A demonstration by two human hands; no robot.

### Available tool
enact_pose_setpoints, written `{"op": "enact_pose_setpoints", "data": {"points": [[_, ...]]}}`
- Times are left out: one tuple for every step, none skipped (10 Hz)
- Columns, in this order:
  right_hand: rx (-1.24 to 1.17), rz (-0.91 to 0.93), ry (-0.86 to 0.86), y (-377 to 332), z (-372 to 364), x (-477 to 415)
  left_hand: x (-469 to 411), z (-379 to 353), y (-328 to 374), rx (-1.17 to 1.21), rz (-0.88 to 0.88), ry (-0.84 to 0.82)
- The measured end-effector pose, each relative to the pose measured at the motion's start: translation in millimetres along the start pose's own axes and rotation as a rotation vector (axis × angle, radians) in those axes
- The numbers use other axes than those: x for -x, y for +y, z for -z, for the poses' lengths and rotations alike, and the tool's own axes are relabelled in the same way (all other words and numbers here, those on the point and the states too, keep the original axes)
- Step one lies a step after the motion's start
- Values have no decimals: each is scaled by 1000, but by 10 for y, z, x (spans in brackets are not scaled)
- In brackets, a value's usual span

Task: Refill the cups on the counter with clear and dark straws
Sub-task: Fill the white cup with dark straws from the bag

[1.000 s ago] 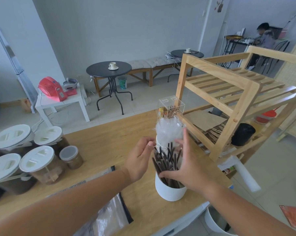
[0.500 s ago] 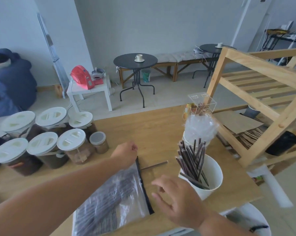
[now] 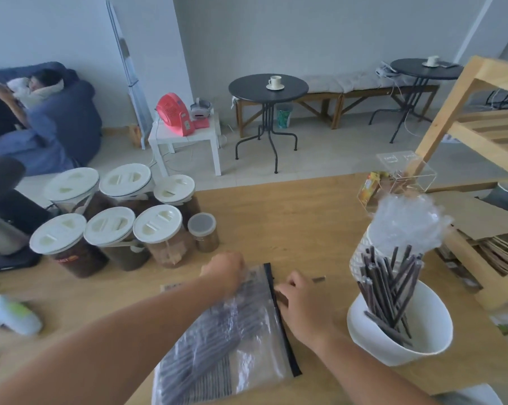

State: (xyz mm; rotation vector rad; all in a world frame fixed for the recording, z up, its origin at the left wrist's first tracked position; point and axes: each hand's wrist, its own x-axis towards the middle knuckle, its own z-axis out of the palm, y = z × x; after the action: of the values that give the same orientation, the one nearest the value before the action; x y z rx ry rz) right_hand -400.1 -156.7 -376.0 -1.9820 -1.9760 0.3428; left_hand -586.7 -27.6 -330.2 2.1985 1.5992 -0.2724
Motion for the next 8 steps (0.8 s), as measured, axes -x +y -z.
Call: {"op": "enact_pose_setpoints", "data": {"points": [[18, 104, -10, -54, 6, -17, -42, -23, -87, 140, 13, 39], [37, 214, -24, -79, 25, -73, -91, -21, -113, 241, -1, 23], [127, 344, -119, -160, -7, -168, -119, -13, -101, 305, -5, 23], [197, 355, -183, -183, -102, -251, -138, -8, -92, 325, -14, 31], [250, 252, -237, -200, -138, -287, -133, 22, -60, 334, -36, 26], [86, 258, -315, -281, -174, -252, -129, 50, -28, 303, -78, 31], [293, 416, -459, -378, -132, -240, -123, 69, -6, 287, -106, 28], [-53, 181, -325, -363, -29, -180, -117, 85, -12, 242, -152, 12]]}}
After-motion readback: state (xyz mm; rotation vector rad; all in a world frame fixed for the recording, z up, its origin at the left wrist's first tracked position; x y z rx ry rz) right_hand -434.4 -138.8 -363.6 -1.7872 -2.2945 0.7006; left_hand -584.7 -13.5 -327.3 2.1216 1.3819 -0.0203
